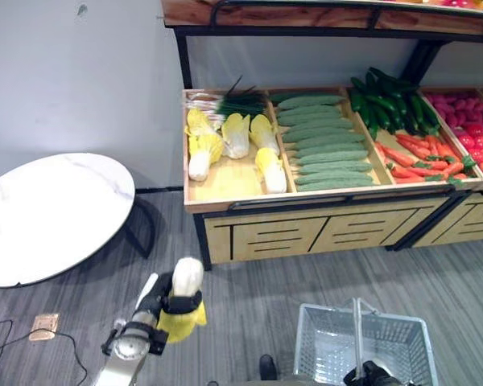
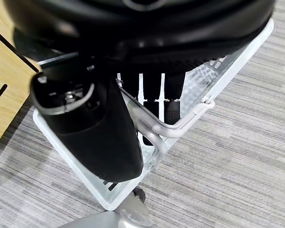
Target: Get the vegetables into the basket
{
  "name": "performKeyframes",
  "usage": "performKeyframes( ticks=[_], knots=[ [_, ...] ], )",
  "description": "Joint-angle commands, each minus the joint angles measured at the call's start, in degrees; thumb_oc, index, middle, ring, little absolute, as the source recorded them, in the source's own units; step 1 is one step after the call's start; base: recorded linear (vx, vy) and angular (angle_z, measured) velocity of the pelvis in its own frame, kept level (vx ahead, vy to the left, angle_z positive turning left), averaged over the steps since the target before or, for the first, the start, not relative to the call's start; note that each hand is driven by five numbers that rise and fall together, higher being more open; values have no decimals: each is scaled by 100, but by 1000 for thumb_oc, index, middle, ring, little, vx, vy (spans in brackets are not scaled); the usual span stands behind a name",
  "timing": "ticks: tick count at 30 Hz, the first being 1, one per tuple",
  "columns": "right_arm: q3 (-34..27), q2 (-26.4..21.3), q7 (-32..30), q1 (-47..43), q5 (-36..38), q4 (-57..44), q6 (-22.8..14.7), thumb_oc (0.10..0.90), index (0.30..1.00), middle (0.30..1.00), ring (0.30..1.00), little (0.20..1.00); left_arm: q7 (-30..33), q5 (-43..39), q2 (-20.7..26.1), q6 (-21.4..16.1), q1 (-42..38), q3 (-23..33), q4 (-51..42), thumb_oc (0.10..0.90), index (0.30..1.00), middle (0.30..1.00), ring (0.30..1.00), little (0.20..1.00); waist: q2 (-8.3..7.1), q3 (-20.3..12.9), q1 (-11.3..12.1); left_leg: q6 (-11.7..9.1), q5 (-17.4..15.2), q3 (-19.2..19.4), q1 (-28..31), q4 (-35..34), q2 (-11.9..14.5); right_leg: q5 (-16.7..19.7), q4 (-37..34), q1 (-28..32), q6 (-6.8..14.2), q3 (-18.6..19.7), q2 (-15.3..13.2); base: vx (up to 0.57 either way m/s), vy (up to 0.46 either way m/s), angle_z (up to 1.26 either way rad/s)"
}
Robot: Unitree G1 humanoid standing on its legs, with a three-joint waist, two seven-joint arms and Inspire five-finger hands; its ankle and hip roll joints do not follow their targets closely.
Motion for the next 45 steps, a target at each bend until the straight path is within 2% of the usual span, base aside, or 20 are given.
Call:
performKeyframes(
  ticks=[1,4,21,26,29,31,38,41,42,45],
  knots=[
    [24,-151,-144,-19,78,128,-21,400,300,300,300,300,-70,-1049,-28,-484,-375,55,-563,400,300,300,300,300,-134,-226,-99,-109,164,-122,-534,85,-66,-502,445,-84,540,-249,-238,-11,26,24],
    [21,-165,-125,-30,58,152,6,400,300,300,300,300,-213,-1649,-100,-441,-244,-52,-635,400,300,300,300,300,-100,-230,-138,-73,125,-94,-500,96,-85,-495,441,-61,558,-226,-246,21,47,9],
    [-135,-44,-168,14,175,338,97,400,300,300,300,300,-173,-1669,-8,-366,-484,-236,-838,400,300,300,300,300,-55,-173,-272,56,-46,209,-463,136,-186,-402,438,-148,683,224,-344,5,50,-11],
    [-241,-15,-216,-11,294,278,109,400,300,300,300,300,-100,-1651,6,-354,-614,-193,-843,400,300,300,300,300,-16,-79,-429,129,-167,543,-512,244,-225,-273,486,-346,792,549,-366,-8,73,-28],
    [-225,20,-241,-68,295,195,109,400,300,300,300,300,-46,-1660,57,-391,-699,-157,-860,400,300,300,300,300,-17,22,-498,142,-206,890,-531,251,-188,-156,572,-545,936,733,-340,-50,33,-58],
    [-186,46,-256,-130,284,127,98,400,300,300,300,300,2,-1635,99,-401,-770,-116,-896,400,300,300,300,300,-18,111,-522,122,-239,1166,-541,244,-121,-68,652,-697,1005,624,-386,-66,-10,-82],
    [-214,68,-293,-196,197,13,135,400,300,300,300,300,105,-1524,160,-393,-1005,1,-905,400,300,300,300,300,-123,262,-624,1,-473,1900,-356,478,161,163,660,-916,968,-552,-866,5,-39,-90],
    [-234,54,-297,-186,190,-2,144,400,300,300,300,300,133,-1471,144,-395,-1046,35,-857,400,300,300,300,300,-134,291,-660,-8,-562,2105,-267,533,190,188,680,-949,989,-732,-911,30,-17,-50],
    [-264,56,-305,-179,193,-23,147,400,300,300,300,300,152,-1452,135,-386,-1071,59,-855,400,300,300,300,300,-142,315,-684,-23,-603,2268,-229,578,207,207,695,-985,1005,-938,-972,19,-30,-62],
    [-242,60,-304,-180,189,-2,170,400,300,300,300,300,145,-1393,79,-374,-1124,48,-801,400,300,300,300,300,-140,333,-746,-39,-652,2453,-181,633,230,195,667,-1019,999,-952,-977,40,-37,-49]
  ],
)
